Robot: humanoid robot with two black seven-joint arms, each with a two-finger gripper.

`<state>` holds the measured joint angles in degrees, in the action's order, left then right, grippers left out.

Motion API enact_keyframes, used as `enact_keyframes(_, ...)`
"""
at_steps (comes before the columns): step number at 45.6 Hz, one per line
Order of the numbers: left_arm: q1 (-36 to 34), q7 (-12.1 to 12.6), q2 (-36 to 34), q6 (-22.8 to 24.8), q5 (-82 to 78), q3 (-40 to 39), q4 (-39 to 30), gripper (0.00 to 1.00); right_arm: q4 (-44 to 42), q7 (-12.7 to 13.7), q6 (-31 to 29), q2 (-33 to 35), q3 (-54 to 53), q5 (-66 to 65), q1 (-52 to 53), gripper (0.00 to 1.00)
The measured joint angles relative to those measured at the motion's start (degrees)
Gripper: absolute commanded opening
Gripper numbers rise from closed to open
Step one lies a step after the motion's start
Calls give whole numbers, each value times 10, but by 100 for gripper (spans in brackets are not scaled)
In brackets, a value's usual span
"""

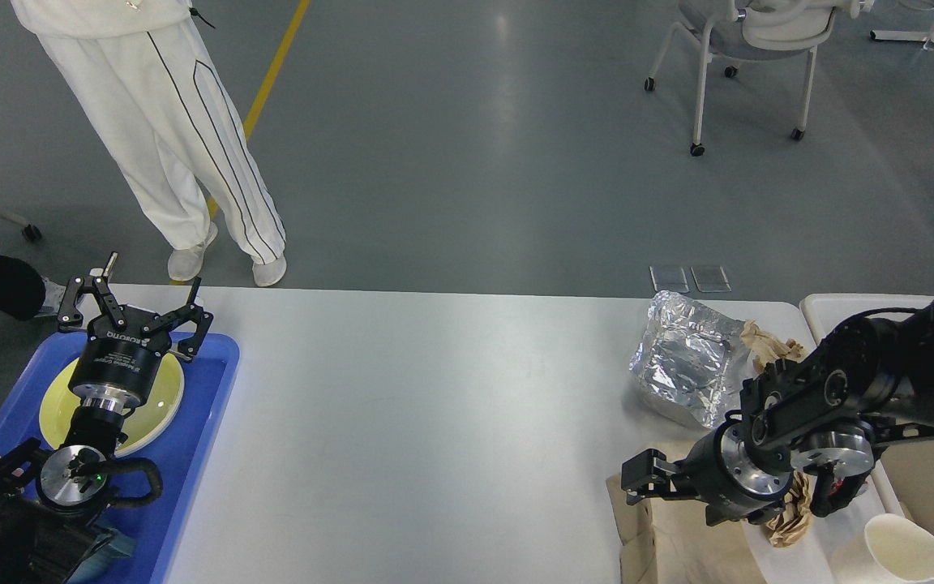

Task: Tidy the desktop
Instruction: 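Close the right gripper on the crumpled brown paper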

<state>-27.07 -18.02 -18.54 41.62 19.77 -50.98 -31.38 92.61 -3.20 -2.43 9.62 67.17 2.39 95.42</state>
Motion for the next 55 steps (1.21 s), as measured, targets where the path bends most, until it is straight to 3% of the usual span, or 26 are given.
enact_keyframes(12,0,0,0,0,0,0,0,97,-54,-9,42,-60,16,17,-77,100)
enact_keyframes(15,0,0,0,0,0,0,0,97,-67,-17,64,-79,28,18,-98,95)
enact_keyframes(17,0,0,0,0,0,0,0,97,-75,-25,80,-89,35,18,-111,80)
enact_keyframes(22,0,0,0,0,0,0,0,97,-93,-59,119,-118,58,18,-138,25)
enact_keyframes(27,0,0,0,0,0,0,0,97,-101,-89,149,-148,76,20,-149,0)
enact_keyframes(55,0,0,-1,0,0,0,0,97,-34,-98,192,-161,91,19,-136,0)
